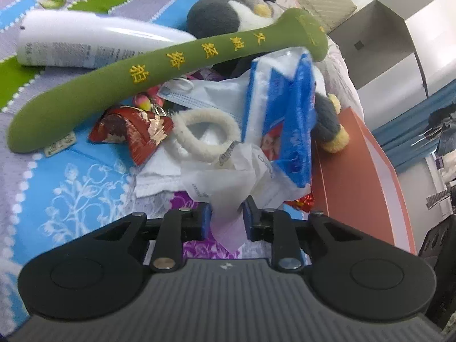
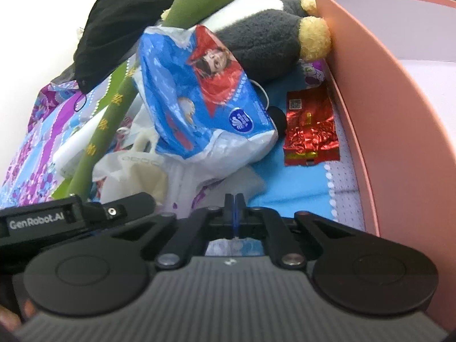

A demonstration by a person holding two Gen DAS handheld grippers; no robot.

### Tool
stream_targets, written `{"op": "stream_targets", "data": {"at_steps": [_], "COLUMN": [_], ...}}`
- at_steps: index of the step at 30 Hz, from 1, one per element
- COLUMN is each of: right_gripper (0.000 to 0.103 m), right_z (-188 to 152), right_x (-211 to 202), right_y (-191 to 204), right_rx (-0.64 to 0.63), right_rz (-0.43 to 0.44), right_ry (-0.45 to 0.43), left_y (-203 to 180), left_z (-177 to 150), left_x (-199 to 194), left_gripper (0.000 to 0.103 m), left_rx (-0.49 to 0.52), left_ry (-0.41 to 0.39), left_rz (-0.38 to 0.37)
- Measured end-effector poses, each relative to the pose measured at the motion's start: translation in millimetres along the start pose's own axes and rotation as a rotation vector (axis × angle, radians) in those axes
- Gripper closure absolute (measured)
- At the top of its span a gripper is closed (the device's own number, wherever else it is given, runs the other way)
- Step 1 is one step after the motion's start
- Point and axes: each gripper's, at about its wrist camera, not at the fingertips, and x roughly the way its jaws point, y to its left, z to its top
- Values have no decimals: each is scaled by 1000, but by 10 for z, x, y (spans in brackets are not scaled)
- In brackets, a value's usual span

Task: Organize soft objects
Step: 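Pull the white plastic bag out of the pile with the left gripper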

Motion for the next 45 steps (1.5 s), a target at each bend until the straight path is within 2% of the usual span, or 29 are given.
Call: {"op": "stream_targets", "data": {"at_steps": [5, 11, 12, 13, 15, 25, 27, 28, 29, 31, 35, 37, 45], "right_gripper": [99, 93, 84, 69, 57, 61, 66, 74, 77, 86, 90, 95, 96], "right_z": [-130, -174, -172, -167, -150, -45, -40, -45, -49, -57, -82, -129, -445], "right_x": [-161, -52, -32, -19, 0, 273, 282, 275, 259, 203, 13, -119, -521], "right_y": [-1, -68, -85, -107, -121, -114, -41, -11, 4, -4, 30, 65, 125], "right_rx": [8, 67, 83, 105, 133, 182, 138, 114, 103, 95, 63, 41, 20], "right_rz": [-5, -7, 2, 15, 41, 0, -30, -40, -43, -41, -43, -46, -34], "right_ry": [-5, -4, -4, -10, -23, -73, -66, -63, -57, -51, -45, -50, -36], "left_y": [-11, 141, 161, 178, 199, 282, 272, 271, 277, 302, 315, 295, 122], "left_z": [-93, -222, -231, -243, -250, -243, -231, -220, -211, -183, -172, -189, -453], "left_x": [-257, -499, -523, -555, -593, -779, -818, -846, -873, -932, -1028, -1071, -1201], "left_gripper": [79, 81, 82, 82, 82, 83, 83, 83, 83, 83, 83, 83, 83], "left_rx": [21, 8, 5, 4, 11, 21, 35, 46, 50, 47, 47, 50, 92], "left_ry": [-22, -35, -36, -38, -46, -60, -66, -71, -74, -81, -91, -91, -69], "left_rz": [18, 54, 58, 62, 75, 95, 104, 112, 117, 117, 121, 117, 99]}}
